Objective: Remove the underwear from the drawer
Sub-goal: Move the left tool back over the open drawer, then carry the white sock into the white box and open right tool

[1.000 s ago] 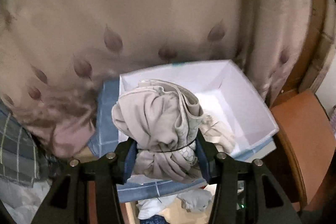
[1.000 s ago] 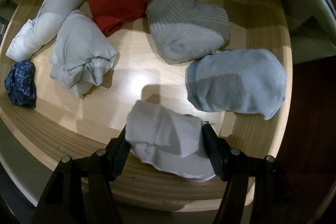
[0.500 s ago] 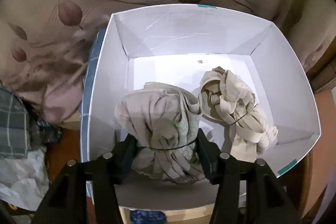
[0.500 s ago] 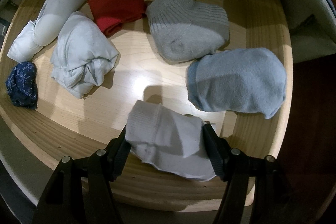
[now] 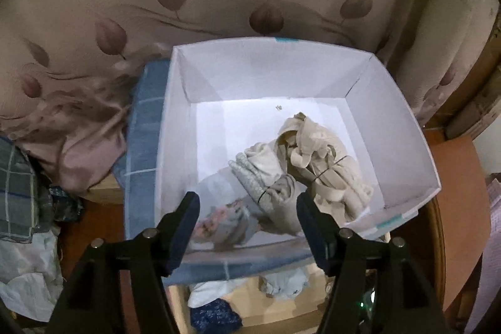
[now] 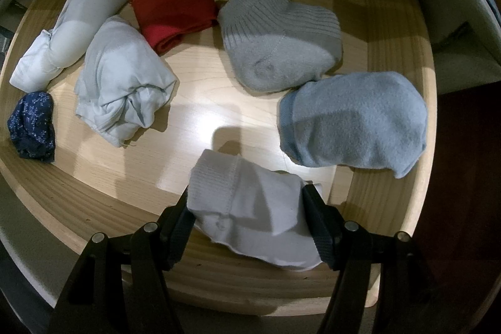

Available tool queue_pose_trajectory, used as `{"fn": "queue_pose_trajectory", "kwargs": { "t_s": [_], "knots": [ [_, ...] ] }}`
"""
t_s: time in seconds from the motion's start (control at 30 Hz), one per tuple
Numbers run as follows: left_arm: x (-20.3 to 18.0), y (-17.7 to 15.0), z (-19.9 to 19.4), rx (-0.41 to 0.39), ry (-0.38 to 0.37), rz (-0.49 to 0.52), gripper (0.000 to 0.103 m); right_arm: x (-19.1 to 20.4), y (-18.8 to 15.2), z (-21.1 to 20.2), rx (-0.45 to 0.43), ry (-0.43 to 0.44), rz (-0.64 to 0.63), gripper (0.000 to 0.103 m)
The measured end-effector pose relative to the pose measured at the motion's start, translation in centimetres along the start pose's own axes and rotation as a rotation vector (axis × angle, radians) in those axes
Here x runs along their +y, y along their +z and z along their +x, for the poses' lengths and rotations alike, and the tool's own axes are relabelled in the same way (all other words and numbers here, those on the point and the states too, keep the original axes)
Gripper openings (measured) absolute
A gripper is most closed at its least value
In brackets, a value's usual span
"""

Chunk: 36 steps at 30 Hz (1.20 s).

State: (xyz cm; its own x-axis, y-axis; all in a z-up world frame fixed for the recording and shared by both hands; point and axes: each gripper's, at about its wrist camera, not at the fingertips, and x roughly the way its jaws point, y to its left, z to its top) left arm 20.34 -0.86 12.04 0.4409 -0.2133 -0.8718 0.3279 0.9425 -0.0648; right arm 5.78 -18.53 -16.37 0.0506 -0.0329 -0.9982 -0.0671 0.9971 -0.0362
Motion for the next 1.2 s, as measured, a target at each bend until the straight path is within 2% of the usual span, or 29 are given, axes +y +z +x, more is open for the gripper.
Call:
{"fn": "queue_pose_trajectory", "kwargs": {
  "t_s": [0.2, 0.3, 0.43, 0.57, 0.67, 0.77, 0.93, 1.1, 1.2],
  "knots": [
    [1.0, -4.2, -5.0, -0.094, 0.066, 0.048, 0.066, -0.1, 0.1, -0.3, 0.0, 0.0, 0.001, 0.064],
    [1.4, -7.1, -5.6, -0.112, 0.108, 0.059, 0.066, 0.0, 0.2, -0.4, -0.001, -0.001, 0.001, 0.064],
    [1.5, -12.2, -3.7, -0.095, 0.184, 0.051, 0.066, -0.2, 0.1, -0.4, -0.007, 0.0, 0.008, 0.064],
    [0.9, -17.1, -0.8, -0.071, 0.186, 0.007, 0.066, -0.3, 0.0, -0.7, -0.027, -0.002, 0.004, 0.063],
    [-0.1, -19.9, 1.3, -0.073, 0.225, 0.0, 0.066, -0.5, -0.1, -1.5, -0.06, 0.016, 0.003, 0.061],
    [-0.8, -21.4, 3.1, -0.058, 0.245, -0.036, 0.066, -1.2, -0.2, -3.0, -0.101, 0.054, 0.02, 0.061],
    [-2.0, -22.8, 4.7, -0.084, 0.291, -0.018, 0.066, -2.9, -0.8, -7.1, -0.173, 0.117, 0.028, 0.061],
    [-0.4, -23.2, 5.8, -0.028, 0.221, -0.129, 0.066, -4.8, -1.4, -12.6, -0.239, 0.177, 0.044, 0.061],
    [0.4, -23.6, 6.6, 0.012, 0.213, -0.184, 0.066, -5.8, -0.9, -16.7, -0.298, 0.21, 0.061, 0.061]
  ]
}}
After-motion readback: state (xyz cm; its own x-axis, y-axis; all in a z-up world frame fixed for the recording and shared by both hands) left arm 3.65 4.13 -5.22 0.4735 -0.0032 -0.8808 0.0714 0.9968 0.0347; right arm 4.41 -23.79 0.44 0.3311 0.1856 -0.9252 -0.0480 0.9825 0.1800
